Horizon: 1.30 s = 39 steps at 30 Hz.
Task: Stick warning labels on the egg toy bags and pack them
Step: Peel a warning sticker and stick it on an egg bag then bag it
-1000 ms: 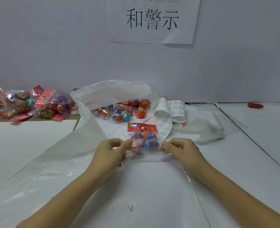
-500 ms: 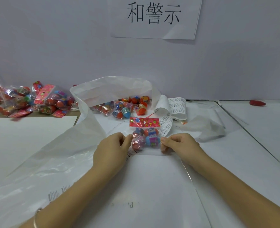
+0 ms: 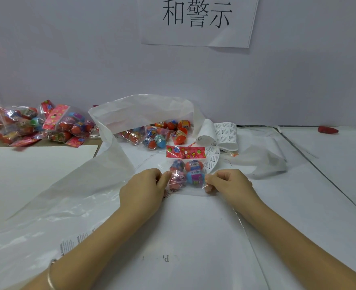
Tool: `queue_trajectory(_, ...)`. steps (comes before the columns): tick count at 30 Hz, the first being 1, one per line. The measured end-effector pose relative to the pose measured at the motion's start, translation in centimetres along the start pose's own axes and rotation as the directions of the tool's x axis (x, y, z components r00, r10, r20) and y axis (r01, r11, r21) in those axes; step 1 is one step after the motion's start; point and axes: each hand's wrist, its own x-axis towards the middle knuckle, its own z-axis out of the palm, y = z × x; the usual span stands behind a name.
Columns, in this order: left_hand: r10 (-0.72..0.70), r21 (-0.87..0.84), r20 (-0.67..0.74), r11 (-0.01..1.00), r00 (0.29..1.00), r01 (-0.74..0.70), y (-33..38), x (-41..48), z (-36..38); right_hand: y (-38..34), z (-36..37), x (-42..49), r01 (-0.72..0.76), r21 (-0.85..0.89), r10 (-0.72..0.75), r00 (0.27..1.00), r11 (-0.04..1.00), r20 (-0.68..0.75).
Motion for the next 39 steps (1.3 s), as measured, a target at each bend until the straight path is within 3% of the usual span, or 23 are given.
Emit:
queue_trajectory(4, -0.001, 0.007, -0.017, 1.000, 1.000, 0.001, 0.0, 0.2, 0.0, -0.7, 0.3, 0.3, -0.020, -0.076, 0.018, 1.000, 0.997, -0.023)
queue_trajectory(10, -0.008, -0.060, -0.067, 0.998, 0.998, 0.004, -0.3, 0.2, 0.2, -1.0, -0.5, 1.7, 0.079, -0.225, -0.077, 0.997, 0.971, 0.016)
queue_trajectory(16, -0.011, -0.137, -0.056, 0.991, 0.998, 0.003, -0.5, 0.8, -0.1, -0.9, -0.5, 2.3, 0.029, -0.218, -0.035, 0.999, 0.976, -0.023)
queue_trajectory(20, -0.116, -0.215, 0.115, 0.967, 0.987, 0.138, 0.3, 1.2, -1.1, -1.3, -0.4, 2.4, 0.001, -0.316, -0.006, 1.000, 0.949, -0.014)
queue_trajectory(23, -0.098, -0.035, 0.183, 0.994, 0.978, 0.106, 1.6, 1.3, -1.3, -1.4, 0.1, 2.4, 0.046, -0.423, -0.036, 0.999, 0.905, 0.030)
queue_trajectory(25, -0.099, -0.044, 0.187, 0.993, 0.977, 0.109, 2.3, 1.1, -1.0, -1.2, 0.3, 2.8, 0.052, -0.259, -0.046, 0.999, 0.964, 0.028)
queue_trajectory(26, -0.101, -0.185, 0.188, 0.973, 0.977, 0.137, 2.5, 0.9, -0.8, -1.1, 0.3, 3.0, 0.044, -0.083, -0.043, 0.999, 0.996, 0.019)
queue_trajectory(27, -0.097, -0.398, 0.202, 0.901, 0.975, 0.172, 2.7, 0.6, -0.6, -1.0, 0.2, 3.0, 0.033, 0.117, -0.035, 0.999, 0.993, 0.013)
queue_trajectory(29, -0.055, -0.756, 0.253, 0.612, 0.966, 0.232, 3.1, 0.0, -1.2, -1.2, -0.3, 2.8, 0.003, 0.454, -0.029, 0.998, 0.891, 0.050)
queue_trajectory(30, -0.006, -0.827, 0.259, 0.515, 0.966, 0.225, 3.0, -0.1, -1.6, -1.3, -0.6, 2.7, -0.013, 0.579, -0.052, 0.994, 0.815, 0.096)
queue_trajectory(31, 0.050, -0.855, 0.245, 0.483, 0.968, 0.191, 2.7, -0.1, -1.9, -1.3, -0.9, 2.5, -0.029, 0.677, -0.097, 0.984, 0.736, 0.147)
queue_trajectory(32, 0.107, -0.855, 0.220, 0.499, 0.970, 0.139, 2.2, -0.1, -2.2, -1.4, -1.3, 2.5, -0.034, 0.741, -0.153, 0.971, 0.671, 0.183)
queue_trajectory(34, 0.196, -0.773, 0.178, 0.634, 0.964, 0.014, 0.7, -0.1, -2.9, -1.1, -1.9, 2.5, 0.001, 0.770, -0.221, 0.958, 0.638, 0.181)
queue_trajectory(37, 0.246, -0.353, 0.156, 0.918, 0.957, -0.179, -2.9, -0.1, -4.0, 0.1, -2.1, 2.8, 0.031, 0.676, -0.155, 0.980, 0.736, 0.124)
queue_trajectory(39, 0.265, -0.094, 0.147, 0.963, 0.953, -0.253, -5.4, 0.1, -4.9, 0.8, -2.2, 2.9, 0.040, 0.502, -0.104, 0.989, 0.864, 0.100)
